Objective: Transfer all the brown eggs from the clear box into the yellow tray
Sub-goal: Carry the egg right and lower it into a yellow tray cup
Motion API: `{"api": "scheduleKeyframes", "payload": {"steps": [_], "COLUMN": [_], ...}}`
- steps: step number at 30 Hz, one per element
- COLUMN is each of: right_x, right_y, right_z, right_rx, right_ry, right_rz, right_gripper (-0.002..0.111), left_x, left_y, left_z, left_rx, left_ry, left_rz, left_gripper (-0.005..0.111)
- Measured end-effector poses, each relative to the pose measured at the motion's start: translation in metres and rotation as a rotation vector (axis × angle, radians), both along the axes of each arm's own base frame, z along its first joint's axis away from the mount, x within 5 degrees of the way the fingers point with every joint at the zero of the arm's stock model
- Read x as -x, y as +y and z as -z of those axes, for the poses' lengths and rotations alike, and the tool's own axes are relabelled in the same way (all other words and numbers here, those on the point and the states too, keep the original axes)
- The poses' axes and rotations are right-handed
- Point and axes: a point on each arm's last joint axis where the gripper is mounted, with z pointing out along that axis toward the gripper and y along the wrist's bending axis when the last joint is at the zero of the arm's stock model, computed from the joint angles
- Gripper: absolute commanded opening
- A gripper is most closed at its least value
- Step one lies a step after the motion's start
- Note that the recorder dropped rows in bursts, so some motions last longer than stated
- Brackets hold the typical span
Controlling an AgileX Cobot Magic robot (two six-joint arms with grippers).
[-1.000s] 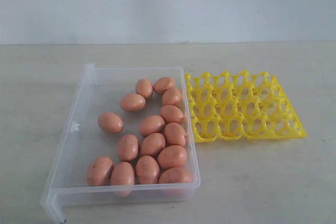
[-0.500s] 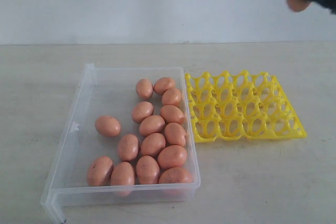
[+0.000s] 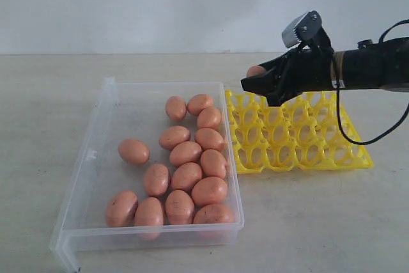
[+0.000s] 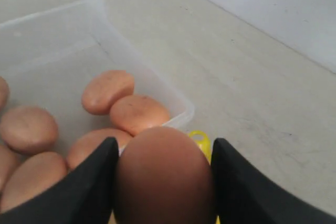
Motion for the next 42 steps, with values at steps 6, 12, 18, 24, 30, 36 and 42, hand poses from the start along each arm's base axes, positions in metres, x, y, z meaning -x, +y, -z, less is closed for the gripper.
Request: {"api": "scheduleKeyframes", "payload": {"steps": [6,12,18,24,30,36,42], "right_x": [-0.009,-0.014,-0.014,-0.014,-0.017,-0.017,-0.020], "right_y": [0.022,0.033,0.035,0.035,0.016,0.010,0.013], "right_z": [-0.005,-0.011,-0.011,-0.007,0.015,0.028,0.039], "right_rx": [0.019,-0.008,-0.076,-0.234,-0.372,-0.389,-0.264], "right_ry": [-0.113,-0.133,-0.040,0.010,0.113,0.153,0.164], "right_rz": [0.102,0.124,0.162,0.145,0.116,0.097,0.154], "right_gripper": [0.014,0.023,0.000,0.000,0.000,0.000,0.000], "left_x": [0.000,0.000,0.000,0.000,0.000,0.000,0.000], "left_y": [0.000,0.000,0.000,0.000,0.000,0.000,0.000], "left_z": [0.000,0.000,0.000,0.000,0.000,0.000,0.000], "left_rx": [0.000,0.000,0.000,0.000,0.000,0.000,0.000], "left_ry": [0.000,0.000,0.000,0.000,0.000,0.000,0.000], "left_rz": [0.000,0.000,0.000,0.000,0.000,0.000,0.000], "left_gripper": [-0.004,-0.004,-0.004,-0.004,-0.004,-0.004,-0.004]}}
